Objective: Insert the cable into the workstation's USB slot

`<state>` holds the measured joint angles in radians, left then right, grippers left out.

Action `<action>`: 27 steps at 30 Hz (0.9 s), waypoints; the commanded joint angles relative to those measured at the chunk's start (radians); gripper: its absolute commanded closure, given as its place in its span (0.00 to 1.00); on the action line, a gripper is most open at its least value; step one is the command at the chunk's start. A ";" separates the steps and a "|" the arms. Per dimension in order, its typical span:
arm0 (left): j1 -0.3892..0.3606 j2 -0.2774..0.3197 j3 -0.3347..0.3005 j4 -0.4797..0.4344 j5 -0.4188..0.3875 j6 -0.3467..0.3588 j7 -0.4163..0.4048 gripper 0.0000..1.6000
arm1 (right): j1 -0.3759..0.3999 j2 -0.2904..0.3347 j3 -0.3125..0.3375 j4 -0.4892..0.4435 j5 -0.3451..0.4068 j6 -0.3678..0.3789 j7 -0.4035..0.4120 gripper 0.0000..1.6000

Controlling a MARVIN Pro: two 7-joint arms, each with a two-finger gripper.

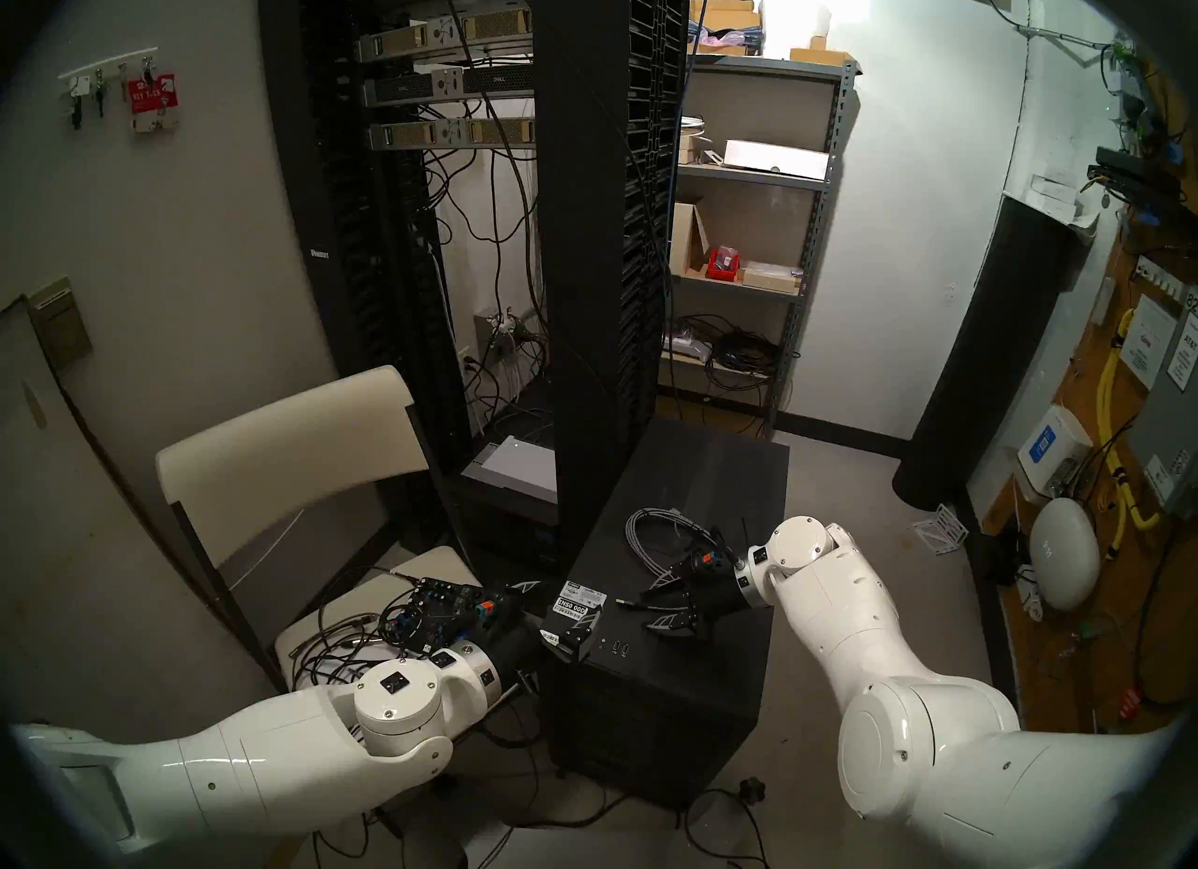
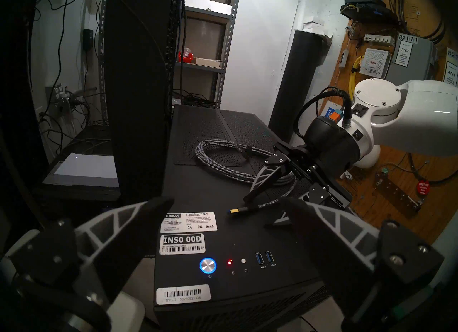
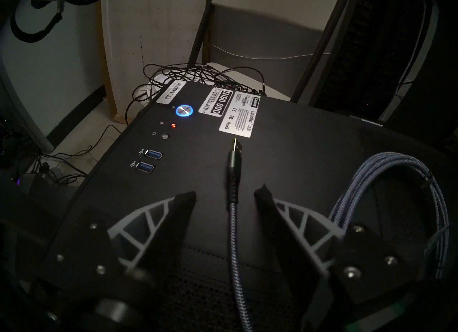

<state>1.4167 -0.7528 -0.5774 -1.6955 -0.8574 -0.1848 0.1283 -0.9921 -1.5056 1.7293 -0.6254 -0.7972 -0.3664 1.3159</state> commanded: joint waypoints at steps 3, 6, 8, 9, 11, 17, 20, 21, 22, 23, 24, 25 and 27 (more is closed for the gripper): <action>-0.004 0.001 -0.006 -0.012 -0.002 -0.003 0.001 0.00 | 0.059 0.008 -0.012 0.026 -0.015 0.003 -0.002 0.47; -0.004 0.001 -0.006 -0.012 -0.002 -0.003 0.001 0.00 | 0.064 0.009 -0.020 0.035 -0.027 0.000 -0.009 0.52; -0.004 0.001 -0.006 -0.012 -0.002 -0.003 0.001 0.00 | 0.068 0.009 -0.028 0.041 -0.038 0.001 -0.013 0.57; -0.004 0.001 -0.006 -0.012 -0.002 -0.003 0.001 0.00 | 0.068 0.009 -0.036 0.040 -0.048 0.004 -0.012 0.58; -0.004 0.001 -0.006 -0.012 -0.002 -0.003 0.001 0.00 | 0.065 0.008 -0.039 0.040 -0.053 0.002 -0.020 0.60; -0.004 0.001 -0.006 -0.012 -0.002 -0.003 0.001 0.00 | 0.050 0.006 -0.036 0.028 -0.055 0.006 -0.030 0.73; -0.004 0.001 -0.006 -0.012 -0.002 -0.003 0.001 0.00 | 0.035 0.007 -0.024 0.014 -0.044 0.007 -0.025 0.89; -0.004 0.001 -0.006 -0.012 -0.002 -0.003 0.001 0.00 | 0.029 0.008 -0.022 0.007 -0.043 0.007 -0.023 1.00; -0.004 0.001 -0.006 -0.012 -0.002 -0.003 0.001 0.00 | 0.020 0.008 -0.017 -0.002 -0.037 0.007 -0.016 1.00; -0.004 0.001 -0.006 -0.012 -0.002 -0.003 0.001 0.00 | 0.013 0.008 -0.012 -0.008 -0.032 0.006 -0.009 1.00; -0.004 0.001 -0.006 -0.012 -0.002 -0.003 0.001 0.00 | 0.005 0.008 -0.002 -0.016 -0.022 0.004 -0.006 1.00; -0.004 0.001 -0.006 -0.012 -0.002 -0.003 0.001 0.00 | -0.012 0.007 0.014 -0.034 -0.006 -0.001 0.005 1.00; -0.004 0.001 -0.006 -0.012 -0.002 -0.003 0.001 0.00 | -0.030 0.007 0.034 -0.051 0.012 -0.006 0.007 1.00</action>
<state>1.4167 -0.7528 -0.5774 -1.6956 -0.8576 -0.1848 0.1285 -0.9704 -1.4983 1.7216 -0.6200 -0.8351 -0.3606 1.2996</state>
